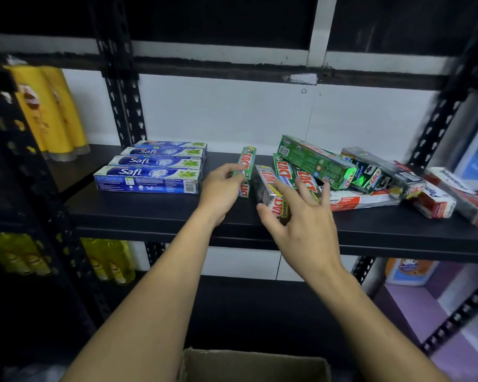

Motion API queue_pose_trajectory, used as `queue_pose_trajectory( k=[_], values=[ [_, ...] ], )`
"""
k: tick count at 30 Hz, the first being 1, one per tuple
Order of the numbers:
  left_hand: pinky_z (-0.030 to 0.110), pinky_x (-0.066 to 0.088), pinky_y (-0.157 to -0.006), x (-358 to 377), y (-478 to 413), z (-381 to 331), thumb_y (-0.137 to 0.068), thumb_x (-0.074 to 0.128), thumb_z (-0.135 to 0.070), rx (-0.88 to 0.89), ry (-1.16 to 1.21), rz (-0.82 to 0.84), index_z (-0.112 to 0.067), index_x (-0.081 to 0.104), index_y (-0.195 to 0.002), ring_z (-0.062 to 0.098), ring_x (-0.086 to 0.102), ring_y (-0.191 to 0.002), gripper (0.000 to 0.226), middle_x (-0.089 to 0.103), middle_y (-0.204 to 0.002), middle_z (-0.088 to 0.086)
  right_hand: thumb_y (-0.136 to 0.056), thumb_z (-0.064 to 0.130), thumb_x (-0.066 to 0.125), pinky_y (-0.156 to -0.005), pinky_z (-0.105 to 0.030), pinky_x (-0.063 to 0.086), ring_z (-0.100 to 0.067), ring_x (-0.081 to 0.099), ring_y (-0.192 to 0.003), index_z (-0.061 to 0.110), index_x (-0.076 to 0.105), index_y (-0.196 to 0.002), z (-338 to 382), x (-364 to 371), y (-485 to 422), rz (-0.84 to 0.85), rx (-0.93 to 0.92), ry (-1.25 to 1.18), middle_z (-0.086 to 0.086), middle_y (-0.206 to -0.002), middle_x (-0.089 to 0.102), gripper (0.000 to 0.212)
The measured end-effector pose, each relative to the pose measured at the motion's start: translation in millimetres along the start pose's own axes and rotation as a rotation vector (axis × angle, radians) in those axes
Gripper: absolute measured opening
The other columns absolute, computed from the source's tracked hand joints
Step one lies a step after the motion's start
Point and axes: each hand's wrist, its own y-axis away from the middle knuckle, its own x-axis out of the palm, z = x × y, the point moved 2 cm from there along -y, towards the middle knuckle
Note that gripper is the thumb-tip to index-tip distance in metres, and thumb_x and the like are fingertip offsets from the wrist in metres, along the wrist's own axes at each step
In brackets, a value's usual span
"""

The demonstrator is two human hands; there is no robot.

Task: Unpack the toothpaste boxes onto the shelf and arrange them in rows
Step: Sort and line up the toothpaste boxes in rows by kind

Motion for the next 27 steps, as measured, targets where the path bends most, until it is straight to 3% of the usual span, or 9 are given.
queue_pose_trajectory(
  k=[2,5,7,9,12,16,19,23,27],
  values=[
    [0.017,0.048,-0.075,1,0,0,-0.093,0.057,-0.013,-0.003,-0.007,-0.003,-0.023,0.071,-0.114,0.006,0.065,-0.098,0.027,0.07,-0.114,-0.003,-0.09,0.054,0.054,-0.123,-0.045,0.003,-0.018,0.04,-0.139,0.023,0.058,-0.132,-2,-9,-4,-0.001,0.037,-0.129,-0.011,-0.129,0.063,0.052],
    [0.019,0.05,-0.078,2,-2,2,-0.093,0.058,-0.016,0.012,-0.036,-0.011,-0.025,0.071,-0.115,0.007,0.066,-0.099,0.027,0.071,-0.114,-0.003,-0.089,0.048,0.063,-0.123,-0.039,0.005,-0.008,0.04,-0.139,0.028,0.058,-0.133,-4,-31,-6,-0.044,0.053,-0.313,-0.005,-0.125,0.066,0.048],
    [0.019,0.049,-0.074,3,-2,2,-0.092,0.061,-0.021,0.022,-0.072,-0.006,-0.028,0.069,-0.116,0.007,0.067,-0.096,0.027,0.07,-0.115,-0.005,-0.089,0.042,0.067,-0.113,-0.038,0.032,-0.002,0.063,-0.107,0.029,0.059,-0.133,-9,-50,-7,-0.097,0.038,-0.391,0.002,-0.113,0.072,0.046],
    [0.021,0.049,-0.072,5,-2,2,-0.09,0.064,-0.027,0.026,-0.141,0.004,-0.033,0.066,-0.12,0.007,0.066,-0.094,0.03,0.068,-0.118,-0.007,-0.089,0.041,0.068,-0.076,-0.033,0.052,-0.008,0.063,-0.061,0.032,0.058,-0.133,-19,-69,-10,-0.15,0.032,-0.417,0.002,-0.098,0.075,0.046],
    [0.016,0.043,-0.065,7,0,-2,-0.09,0.066,-0.034,0.056,-0.277,-0.003,-0.037,0.06,-0.127,0.0,0.06,-0.088,0.038,0.064,-0.115,-0.01,-0.09,0.043,0.067,-0.069,-0.041,0.053,-0.025,0.067,-0.072,0.034,0.055,-0.136,-52,-89,-19,-0.21,0.063,-0.384,0.003,-0.092,0.074,0.048],
    [0.014,0.037,-0.062,10,4,-3,-0.09,0.068,-0.037,0.105,-0.416,-0.015,-0.036,0.054,-0.137,0.007,0.054,-0.088,0.049,0.061,-0.113,-0.009,-0.093,0.041,0.062,-0.071,-0.042,0.053,-0.019,0.064,-0.071,0.032,0.053,-0.132,-117,-105,-25,-0.277,0.168,-0.309,0.003,-0.085,0.071,0.042],
    [0.023,0.041,-0.075,9,0,2,-0.088,0.07,-0.038,0.122,-0.443,-0.024,-0.035,0.056,-0.135,0.012,0.056,-0.096,0.049,0.064,-0.126,-0.002,-0.094,0.035,0.061,-0.074,-0.034,0.051,-0.015,0.063,-0.077,0.027,0.053,-0.132,-168,-115,-24,-0.295,0.239,-0.21,0.008,-0.092,0.067,0.039],
    [0.027,0.043,-0.084,8,-1,3,-0.086,0.073,-0.036,0.121,-0.429,-0.035,-0.035,0.059,-0.131,0.014,0.058,-0.1,0.047,0.064,-0.128,-0.001,-0.095,0.029,0.06,-0.069,-0.034,0.045,-0.024,0.061,-0.072,0.025,0.053,-0.129,-220,-123,-24,-0.246,0.287,-0.111,0.003,-0.086,0.065,0.035],
    [0.03,0.047,-0.086,7,2,2,-0.084,0.075,-0.034,0.112,-0.408,-0.045,-0.035,0.061,-0.127,0.016,0.061,-0.101,0.045,0.065,-0.126,-0.002,-0.096,0.021,0.059,-0.082,-0.037,0.043,-0.034,0.059,-0.105,0.019,0.051,-0.131,-253,-127,-32,-0.104,0.292,0.056,-0.011,-0.119,0.065,0.036]
  ],
)
